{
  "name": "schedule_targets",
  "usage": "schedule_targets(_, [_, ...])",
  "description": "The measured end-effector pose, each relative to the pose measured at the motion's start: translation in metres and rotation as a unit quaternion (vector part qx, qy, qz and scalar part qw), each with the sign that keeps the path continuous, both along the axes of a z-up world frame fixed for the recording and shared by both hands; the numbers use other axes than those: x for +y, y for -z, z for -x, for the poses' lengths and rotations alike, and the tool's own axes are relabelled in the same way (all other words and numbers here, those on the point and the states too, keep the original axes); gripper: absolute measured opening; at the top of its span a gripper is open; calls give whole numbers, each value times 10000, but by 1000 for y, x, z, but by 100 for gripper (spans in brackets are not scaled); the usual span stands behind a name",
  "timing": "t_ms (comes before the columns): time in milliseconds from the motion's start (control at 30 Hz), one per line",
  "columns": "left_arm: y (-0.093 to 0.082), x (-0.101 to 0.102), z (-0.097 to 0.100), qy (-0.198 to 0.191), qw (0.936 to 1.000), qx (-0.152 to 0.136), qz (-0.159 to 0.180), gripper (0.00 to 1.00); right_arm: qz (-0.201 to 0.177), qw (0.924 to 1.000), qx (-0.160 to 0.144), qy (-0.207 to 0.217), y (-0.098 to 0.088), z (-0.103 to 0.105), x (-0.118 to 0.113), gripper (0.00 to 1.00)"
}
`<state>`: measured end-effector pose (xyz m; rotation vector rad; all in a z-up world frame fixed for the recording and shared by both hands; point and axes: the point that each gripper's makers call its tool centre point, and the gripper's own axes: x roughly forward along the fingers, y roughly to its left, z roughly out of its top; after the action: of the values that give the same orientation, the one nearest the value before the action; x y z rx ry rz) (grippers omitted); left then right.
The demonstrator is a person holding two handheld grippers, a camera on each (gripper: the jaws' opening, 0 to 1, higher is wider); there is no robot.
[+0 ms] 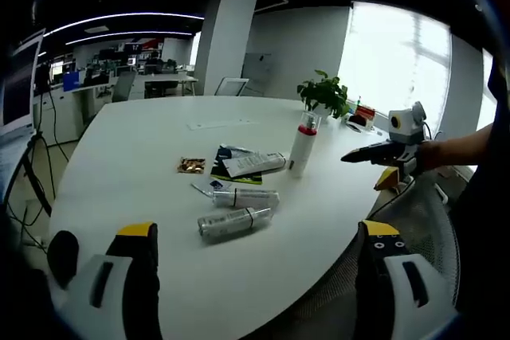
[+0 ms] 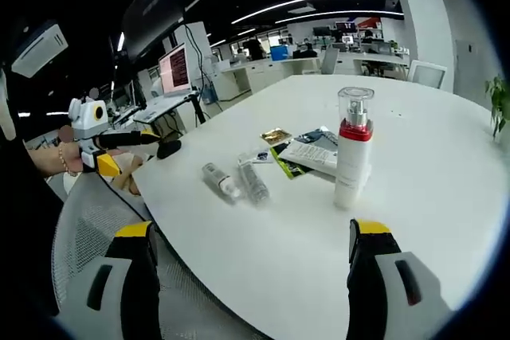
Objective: Arrange the skincare products in the storage area until every visible bottle or jar stands upright without overlapping.
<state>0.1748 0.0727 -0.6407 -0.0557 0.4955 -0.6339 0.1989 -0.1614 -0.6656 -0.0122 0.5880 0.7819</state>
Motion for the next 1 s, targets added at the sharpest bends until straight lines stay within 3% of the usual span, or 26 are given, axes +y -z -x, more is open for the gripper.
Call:
schedule_targets(200, [2,-2,1,-12,9999,116,7,96,145,9996,-129,-181,-4,-6,9,98])
schedule_targets(400, [3,-3,1,-12,9998,178,59,96,52,9990,-213,-391,-12,-12,26,99])
schedule_targets(667, [3,0,-3,-39,9997,226,81,96,450,9942,-331,-923,-12,-27,50,98])
schedule_targets(867, [4,0,-4,-90,9994,291,142,95,822,9859,-552,-1348,-17,-48,67,98])
schedule_targets(1000, [4,0,-7,-102,9992,292,251,95,1130,9756,-724,-1737,-23,-59,82,98])
